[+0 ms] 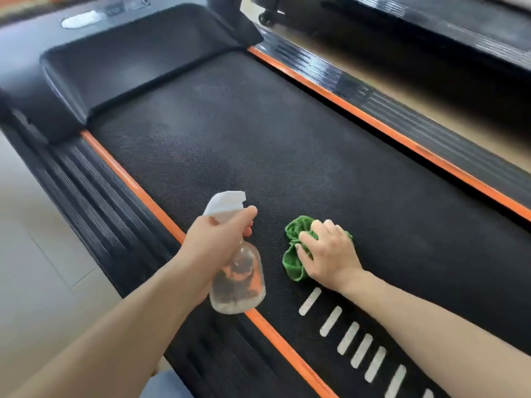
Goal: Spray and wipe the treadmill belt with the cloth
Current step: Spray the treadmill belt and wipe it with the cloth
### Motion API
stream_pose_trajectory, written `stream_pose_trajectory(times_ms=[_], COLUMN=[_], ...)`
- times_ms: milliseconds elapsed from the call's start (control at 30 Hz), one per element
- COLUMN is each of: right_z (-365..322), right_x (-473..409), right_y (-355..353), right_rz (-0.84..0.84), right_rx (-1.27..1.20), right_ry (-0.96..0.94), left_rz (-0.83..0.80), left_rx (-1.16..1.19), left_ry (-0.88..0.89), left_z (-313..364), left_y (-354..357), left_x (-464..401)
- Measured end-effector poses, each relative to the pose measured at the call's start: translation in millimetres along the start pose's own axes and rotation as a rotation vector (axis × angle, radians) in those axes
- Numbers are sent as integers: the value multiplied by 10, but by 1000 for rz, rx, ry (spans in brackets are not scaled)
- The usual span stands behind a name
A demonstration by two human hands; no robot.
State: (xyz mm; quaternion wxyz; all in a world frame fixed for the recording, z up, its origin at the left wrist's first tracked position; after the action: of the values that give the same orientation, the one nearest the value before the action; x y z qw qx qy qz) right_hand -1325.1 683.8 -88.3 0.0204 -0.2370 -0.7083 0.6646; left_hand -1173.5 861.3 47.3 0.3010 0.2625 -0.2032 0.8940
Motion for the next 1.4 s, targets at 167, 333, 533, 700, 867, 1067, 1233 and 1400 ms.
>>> stream_pose_trajectory(times_ms=[167, 333, 533, 700, 867, 1067, 1233, 1400], right_z=[83, -124, -527, -268, 6, -327, -940, -685], right_x=[-1082, -847, 834, 622, -807, -1365, 6, 187], right_y=[354, 217, -337, -302, 273, 426, -17, -130], right_rz=[-6, -20, -154, -173, 55, 0, -125, -203], right_rx=[87, 57, -100, -88, -4, 72, -192, -155], right_ry=[283, 308, -17, -357, 44, 295, -60, -471], left_rz=[15, -35, -133, -141, -111, -68, -71, -44], left_rx=[52, 32, 44, 35, 6, 25, 64, 70], left_ry=[42, 73, 53, 24, 12, 36, 54, 37], left_z=[68, 141, 213, 167, 89, 73, 143, 136], left_y=[-15, 129, 210, 173, 61, -97, -155, -186], left_x=[-115, -64, -84, -98, -56, -47, -47, -71])
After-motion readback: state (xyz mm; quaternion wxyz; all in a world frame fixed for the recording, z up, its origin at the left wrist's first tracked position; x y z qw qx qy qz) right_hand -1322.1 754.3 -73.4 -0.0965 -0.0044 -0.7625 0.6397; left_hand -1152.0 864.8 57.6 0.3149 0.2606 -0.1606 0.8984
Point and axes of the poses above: each hand's wrist, its own x-axis away from the middle knuckle, its own y-axis out of the palm, z = x × y, the point moved 2 cm from there along -x, towards the middle knuckle, and after that the axes turned 1 degree about -x, right-handed, at the moved point
